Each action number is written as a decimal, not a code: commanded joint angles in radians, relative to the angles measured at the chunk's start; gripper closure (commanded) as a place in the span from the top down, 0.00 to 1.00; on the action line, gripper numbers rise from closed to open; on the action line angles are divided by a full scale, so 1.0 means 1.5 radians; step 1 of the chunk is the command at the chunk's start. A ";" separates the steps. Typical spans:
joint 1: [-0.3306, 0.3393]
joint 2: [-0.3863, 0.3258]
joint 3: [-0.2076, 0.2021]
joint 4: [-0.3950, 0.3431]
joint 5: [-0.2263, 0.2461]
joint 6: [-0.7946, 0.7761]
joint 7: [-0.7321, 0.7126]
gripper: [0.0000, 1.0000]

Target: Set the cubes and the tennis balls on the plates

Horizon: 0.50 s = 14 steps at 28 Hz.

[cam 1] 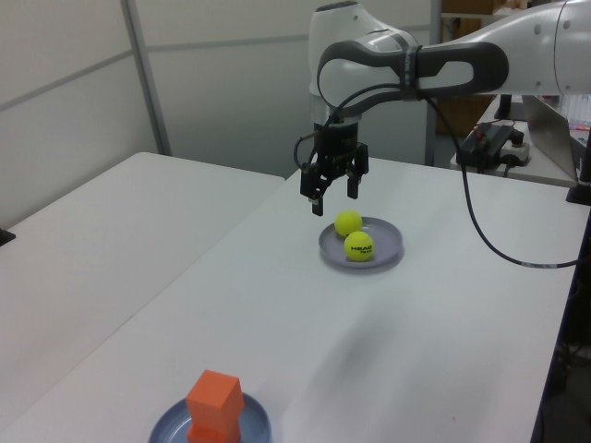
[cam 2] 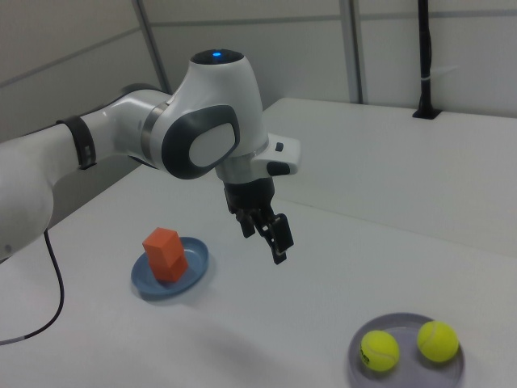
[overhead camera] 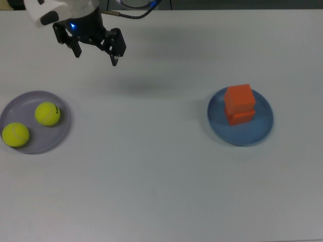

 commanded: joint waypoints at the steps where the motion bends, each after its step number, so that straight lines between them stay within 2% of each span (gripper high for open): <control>1: -0.006 -0.022 0.009 -0.023 -0.012 0.001 0.013 1.00; 14: -0.007 -0.027 0.010 -0.023 -0.012 0.004 0.013 1.00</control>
